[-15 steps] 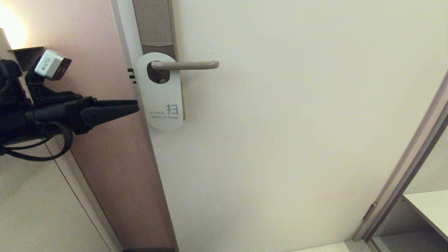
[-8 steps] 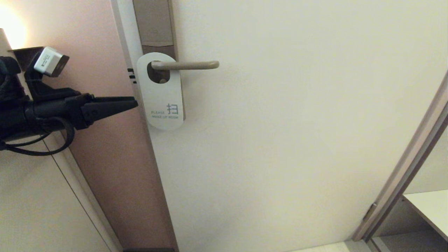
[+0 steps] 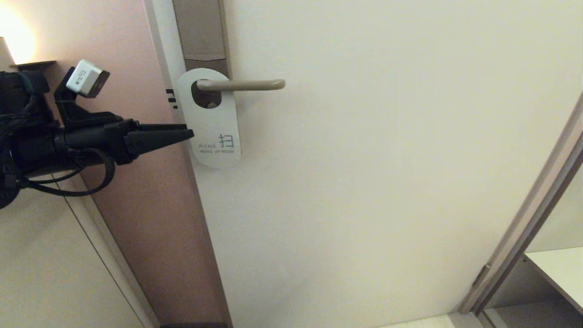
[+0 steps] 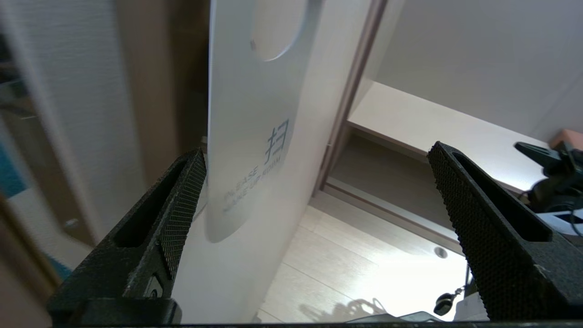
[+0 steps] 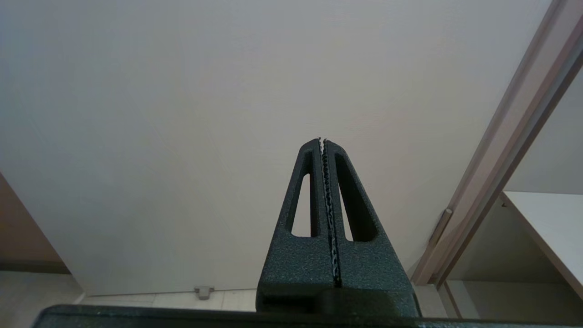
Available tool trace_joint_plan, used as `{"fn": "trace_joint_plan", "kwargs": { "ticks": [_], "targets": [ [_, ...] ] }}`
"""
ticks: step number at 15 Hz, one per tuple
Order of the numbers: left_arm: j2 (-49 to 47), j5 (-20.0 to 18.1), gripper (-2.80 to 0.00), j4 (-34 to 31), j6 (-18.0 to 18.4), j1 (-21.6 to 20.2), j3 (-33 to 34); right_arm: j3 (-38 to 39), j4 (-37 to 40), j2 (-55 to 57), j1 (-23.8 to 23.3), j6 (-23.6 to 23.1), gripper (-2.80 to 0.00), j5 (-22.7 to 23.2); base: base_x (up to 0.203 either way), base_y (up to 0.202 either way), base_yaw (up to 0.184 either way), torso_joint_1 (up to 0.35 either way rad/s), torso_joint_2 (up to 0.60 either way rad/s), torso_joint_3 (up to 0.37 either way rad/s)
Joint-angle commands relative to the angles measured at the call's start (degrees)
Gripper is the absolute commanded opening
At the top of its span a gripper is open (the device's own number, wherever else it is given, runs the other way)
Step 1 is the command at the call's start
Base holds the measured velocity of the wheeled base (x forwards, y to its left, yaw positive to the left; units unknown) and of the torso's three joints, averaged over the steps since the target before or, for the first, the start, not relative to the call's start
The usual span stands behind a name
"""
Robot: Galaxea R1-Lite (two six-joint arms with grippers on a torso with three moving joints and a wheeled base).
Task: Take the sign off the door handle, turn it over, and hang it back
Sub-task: Take down the sign
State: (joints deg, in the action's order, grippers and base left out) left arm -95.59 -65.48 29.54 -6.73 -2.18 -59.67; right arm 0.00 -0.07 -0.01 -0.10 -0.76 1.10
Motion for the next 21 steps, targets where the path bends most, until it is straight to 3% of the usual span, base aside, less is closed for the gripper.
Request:
{"fn": "trace_joint_plan", "kwargs": {
  "ticks": [1,13,21],
  "targets": [
    [0.0,-0.4,0.00,0.2,-0.1,0.6,0.1,0.0,0.0,0.0,0.0,0.0,-2.80,0.0,0.000,0.000,0.000,0.000,0.00,0.000],
    [-2.0,1.0,0.00,0.3,0.1,3.1,0.0,0.0,0.0,0.0,-0.1,0.0,-2.80,0.0,0.000,0.000,0.000,0.000,0.00,0.000],
    [-4.5,1.1,0.00,0.3,0.1,5.8,-3.6,0.0,0.0,0.0,-0.1,0.0,-2.80,0.0,0.000,0.000,0.000,0.000,0.00,0.000]
  ]
}}
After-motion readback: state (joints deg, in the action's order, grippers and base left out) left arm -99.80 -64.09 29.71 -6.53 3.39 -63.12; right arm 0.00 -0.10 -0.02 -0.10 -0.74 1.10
